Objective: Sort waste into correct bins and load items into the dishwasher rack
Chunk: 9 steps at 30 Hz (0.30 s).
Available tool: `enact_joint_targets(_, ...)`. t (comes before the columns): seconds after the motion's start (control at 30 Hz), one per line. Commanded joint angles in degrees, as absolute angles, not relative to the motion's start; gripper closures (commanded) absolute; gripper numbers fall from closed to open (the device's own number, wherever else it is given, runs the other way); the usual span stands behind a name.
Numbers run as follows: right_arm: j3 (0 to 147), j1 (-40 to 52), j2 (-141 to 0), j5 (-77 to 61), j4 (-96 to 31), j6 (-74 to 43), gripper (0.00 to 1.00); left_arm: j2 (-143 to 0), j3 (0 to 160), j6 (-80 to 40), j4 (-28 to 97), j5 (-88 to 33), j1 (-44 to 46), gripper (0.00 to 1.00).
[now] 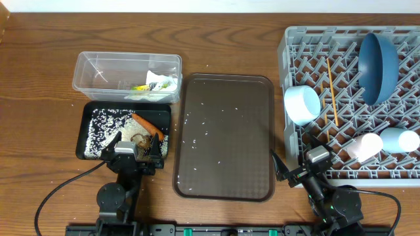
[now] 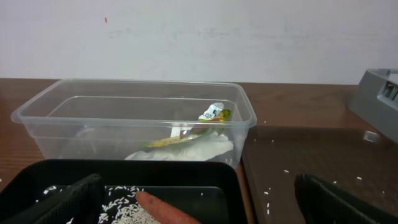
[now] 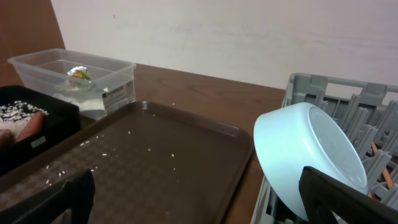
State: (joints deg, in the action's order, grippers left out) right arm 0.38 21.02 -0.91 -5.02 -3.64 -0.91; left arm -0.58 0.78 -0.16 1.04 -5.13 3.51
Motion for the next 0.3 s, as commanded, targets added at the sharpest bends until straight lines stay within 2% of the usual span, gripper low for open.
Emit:
enact_joint_targets(0.0, 0.32, 19.79, -0.75, -4.51, -3.88, -1.67, 0.01, -0.23, 0.23, -0.03, 3.57, -5.72, 3.68, 0.02)
enact_joint_targets(0.27, 0.32, 19.79, -0.75, -4.51, -3.88, -1.67, 0.01, -0.23, 0.23, -0.03, 3.57, -5.72, 3.68, 0.02)
